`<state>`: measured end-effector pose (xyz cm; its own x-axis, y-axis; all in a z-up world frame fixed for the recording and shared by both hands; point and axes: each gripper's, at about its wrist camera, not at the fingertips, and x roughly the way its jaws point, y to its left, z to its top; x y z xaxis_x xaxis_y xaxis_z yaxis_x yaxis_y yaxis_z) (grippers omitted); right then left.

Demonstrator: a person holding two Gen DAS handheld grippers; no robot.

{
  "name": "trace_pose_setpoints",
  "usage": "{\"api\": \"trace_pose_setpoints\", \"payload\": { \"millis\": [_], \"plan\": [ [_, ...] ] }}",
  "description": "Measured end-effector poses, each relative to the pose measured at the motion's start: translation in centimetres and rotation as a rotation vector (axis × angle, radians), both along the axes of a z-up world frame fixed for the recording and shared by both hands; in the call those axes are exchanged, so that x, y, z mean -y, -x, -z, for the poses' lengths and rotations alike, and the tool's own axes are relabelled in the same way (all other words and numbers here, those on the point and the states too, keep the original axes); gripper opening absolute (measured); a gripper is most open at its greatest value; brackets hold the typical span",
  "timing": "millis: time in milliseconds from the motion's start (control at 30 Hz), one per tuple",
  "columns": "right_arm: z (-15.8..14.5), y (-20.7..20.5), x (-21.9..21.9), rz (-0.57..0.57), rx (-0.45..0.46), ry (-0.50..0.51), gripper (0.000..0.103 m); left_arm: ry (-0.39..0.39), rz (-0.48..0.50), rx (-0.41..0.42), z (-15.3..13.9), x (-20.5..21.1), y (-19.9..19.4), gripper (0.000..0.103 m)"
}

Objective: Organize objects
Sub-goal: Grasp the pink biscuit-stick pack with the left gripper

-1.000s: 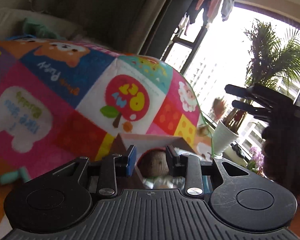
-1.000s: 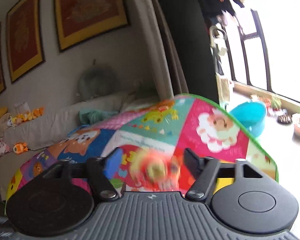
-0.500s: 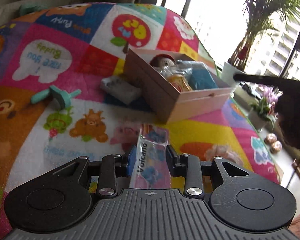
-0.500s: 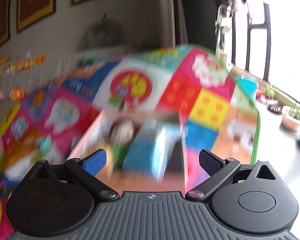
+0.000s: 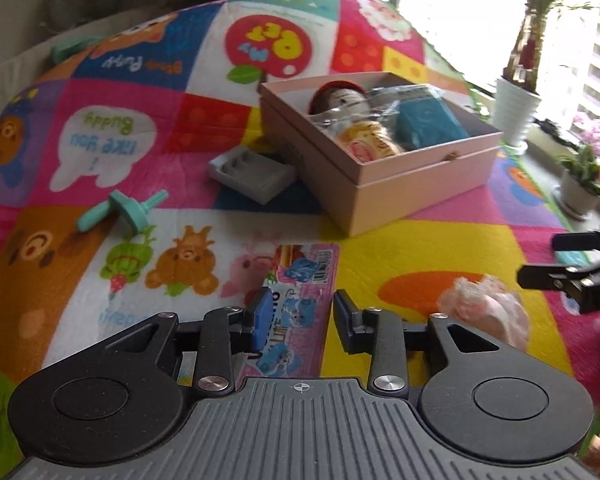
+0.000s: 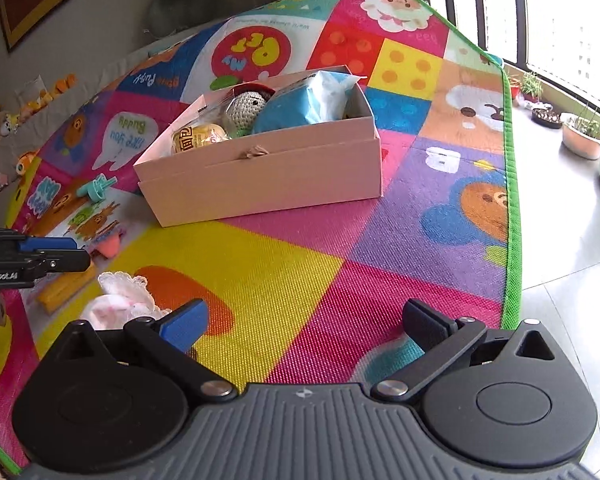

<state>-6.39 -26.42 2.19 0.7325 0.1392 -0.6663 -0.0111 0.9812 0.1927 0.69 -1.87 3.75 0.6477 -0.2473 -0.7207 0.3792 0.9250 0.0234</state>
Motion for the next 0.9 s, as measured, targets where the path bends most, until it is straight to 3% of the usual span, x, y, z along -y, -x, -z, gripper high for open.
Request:
{"api": "trace_pose_setpoints", "payload": {
  "millis": [100, 233, 500, 667, 767, 900],
  "plan": [
    [0.1, 0.0, -0.8, -0.004, 0.014, 0.048, 0.103, -0.021, -0.048, -0.017, 0.4, 0.0, -0.9, 0.036],
    [0.3, 0.0, -1.3, -0.026, 0.006, 0.095, 0.103, 0.007, -0.077, -0.064, 1.5, -0.9, -1.3, 0.035],
    [0.4, 0.0, -2.1, -0.079, -0.006, 0.172, 0.103, 0.156, -0.054, -0.116, 1.3, -2.1, 2.1, 0.032],
    [-0.6, 0.0, -1.8, -0.101, -0.016, 0.124, 0.103, 0.227, -0.077, -0.149, 1.3, -2.8, 3.9, 0.032],
    [-2.3, 1.0, -2.3, -0.107, 0.055, 0.099, 0.103, 0.246, -0.09, -0.146, 1.5, -3.0, 4.1, 0.032],
    [-3.8, 2.2, -4.2, -0.209, 0.11, 0.051, 0.103, 0.248, -0.099, -0.139, 1.6, -3.0, 4.2, 0.032]
  ]
}}
